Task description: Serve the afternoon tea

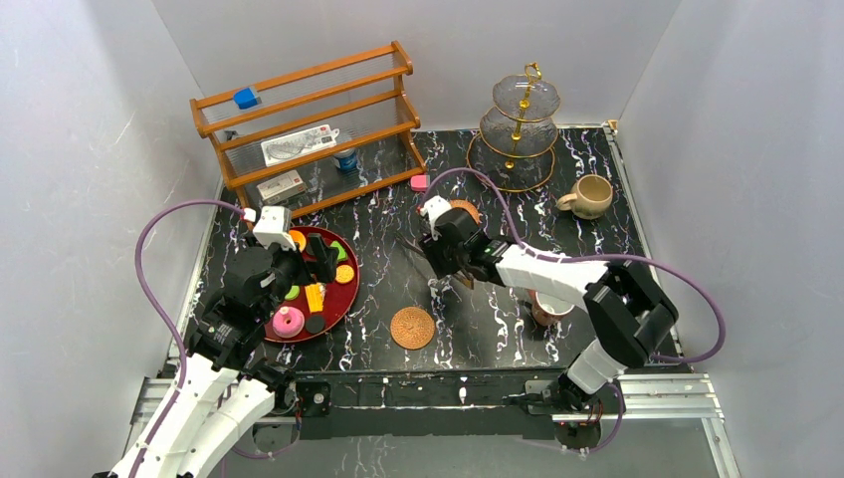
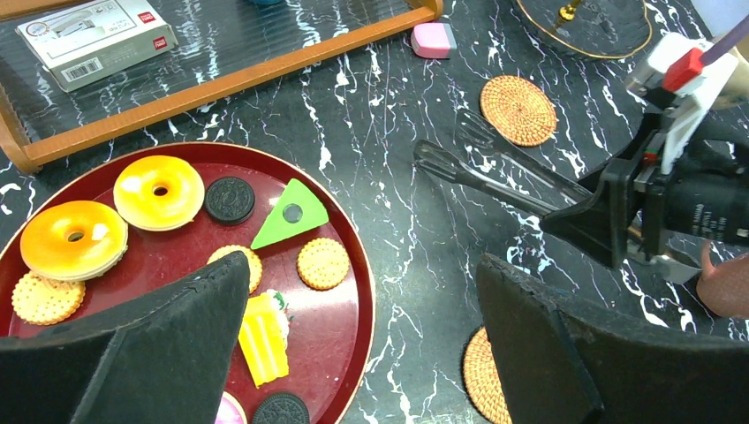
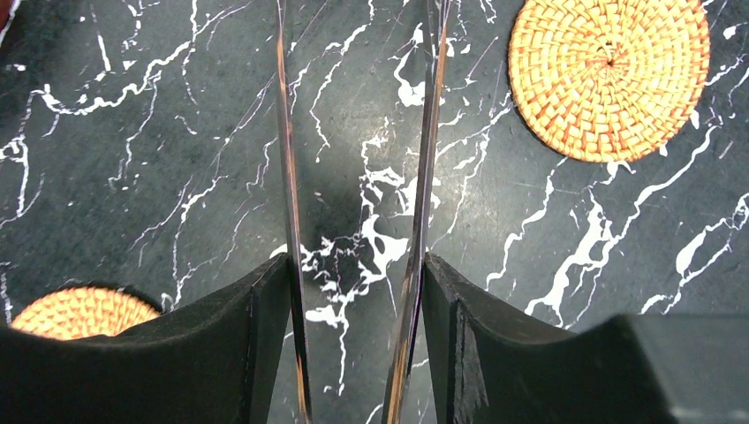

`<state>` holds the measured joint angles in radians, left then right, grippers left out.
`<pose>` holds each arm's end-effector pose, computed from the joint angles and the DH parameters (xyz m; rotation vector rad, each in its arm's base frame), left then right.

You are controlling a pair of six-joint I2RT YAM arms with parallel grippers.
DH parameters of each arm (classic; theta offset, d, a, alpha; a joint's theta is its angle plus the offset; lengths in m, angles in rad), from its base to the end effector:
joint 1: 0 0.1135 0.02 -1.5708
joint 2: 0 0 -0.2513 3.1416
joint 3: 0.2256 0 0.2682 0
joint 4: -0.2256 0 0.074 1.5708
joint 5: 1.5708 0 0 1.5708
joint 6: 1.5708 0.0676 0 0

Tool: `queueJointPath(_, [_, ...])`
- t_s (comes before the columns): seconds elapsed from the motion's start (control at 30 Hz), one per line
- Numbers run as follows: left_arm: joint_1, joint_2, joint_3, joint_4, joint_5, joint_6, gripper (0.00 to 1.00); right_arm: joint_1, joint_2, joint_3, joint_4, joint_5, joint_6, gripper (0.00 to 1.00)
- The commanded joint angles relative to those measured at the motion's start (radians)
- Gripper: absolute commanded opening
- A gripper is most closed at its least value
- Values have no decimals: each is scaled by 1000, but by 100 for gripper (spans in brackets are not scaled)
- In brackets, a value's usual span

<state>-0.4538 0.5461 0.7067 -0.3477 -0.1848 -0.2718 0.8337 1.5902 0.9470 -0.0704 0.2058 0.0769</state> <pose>0.1777 -0.0729 0.3189 0.0255 1.7688 -0.3658 0.2630 0.2691 0.1642 -0.7409 2.1544 0.2462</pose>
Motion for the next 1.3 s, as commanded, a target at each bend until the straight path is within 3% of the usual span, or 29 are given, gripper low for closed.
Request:
queueJointPath(0.0, [-3,3,-1,11,-22,8,96,3,-85,67,-79,-25,43,61])
queueJointPath(0.57, [-3,1,1,5,-31,-2,95,27,-169,183,-241,-133,133,59])
queueJointPath(0.93, [-3,-48,12,-12,-66,-24,95,122,-97,245,-173,-193,200,56])
queueJointPath(1.27, [-3,-126,2,-5,-149,-12,95,172,8,306,-53,-173,33,56])
